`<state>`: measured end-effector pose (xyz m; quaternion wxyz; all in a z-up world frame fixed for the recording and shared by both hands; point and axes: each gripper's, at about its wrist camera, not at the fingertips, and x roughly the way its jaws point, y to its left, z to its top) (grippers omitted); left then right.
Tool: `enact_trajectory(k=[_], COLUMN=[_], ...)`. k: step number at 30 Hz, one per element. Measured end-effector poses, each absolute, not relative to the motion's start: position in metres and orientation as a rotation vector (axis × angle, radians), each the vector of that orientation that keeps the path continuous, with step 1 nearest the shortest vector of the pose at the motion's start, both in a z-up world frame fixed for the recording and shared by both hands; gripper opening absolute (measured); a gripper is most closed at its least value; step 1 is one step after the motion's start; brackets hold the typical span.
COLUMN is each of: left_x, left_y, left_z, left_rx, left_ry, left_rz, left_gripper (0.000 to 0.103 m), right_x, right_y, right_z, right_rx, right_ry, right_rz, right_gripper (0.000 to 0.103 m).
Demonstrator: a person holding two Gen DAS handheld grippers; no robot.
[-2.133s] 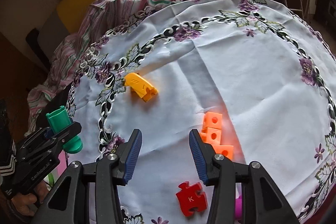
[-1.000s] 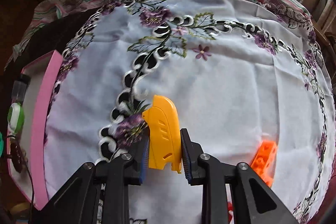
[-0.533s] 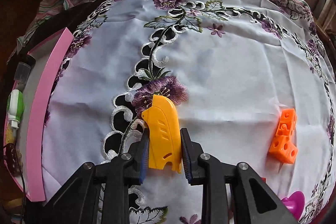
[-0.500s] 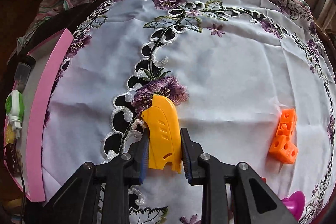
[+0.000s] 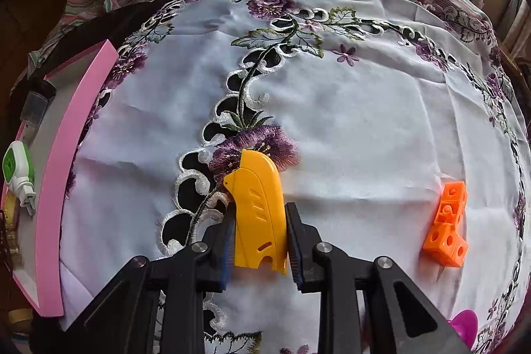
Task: Organize rigid objects
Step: 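Carry the green piece into the pink tray and open left tool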
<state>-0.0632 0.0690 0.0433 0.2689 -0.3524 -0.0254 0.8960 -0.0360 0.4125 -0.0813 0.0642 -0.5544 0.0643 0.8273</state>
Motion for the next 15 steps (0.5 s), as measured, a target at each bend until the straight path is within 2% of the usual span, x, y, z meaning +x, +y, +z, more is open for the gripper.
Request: enact_trajectory(k=[5, 15], left_x=[-0.086, -0.083], left_y=[0.095, 0.154], left_z=[0.065, 0.158], left_rx=[-0.872, -0.574], left_ry=[-0.001, 0.105], left_rz=[2.39, 2.33], left_gripper=[0.03, 0.03], right_x=[-0.036, -0.037], right_y=[0.412, 0.411], right_z=[-0.081, -0.084], right_rx=[-1.672, -1.669], right_ry=[0.179, 0.121], right_rz=[2.499, 2.509], right_gripper=[0.026, 0.026])
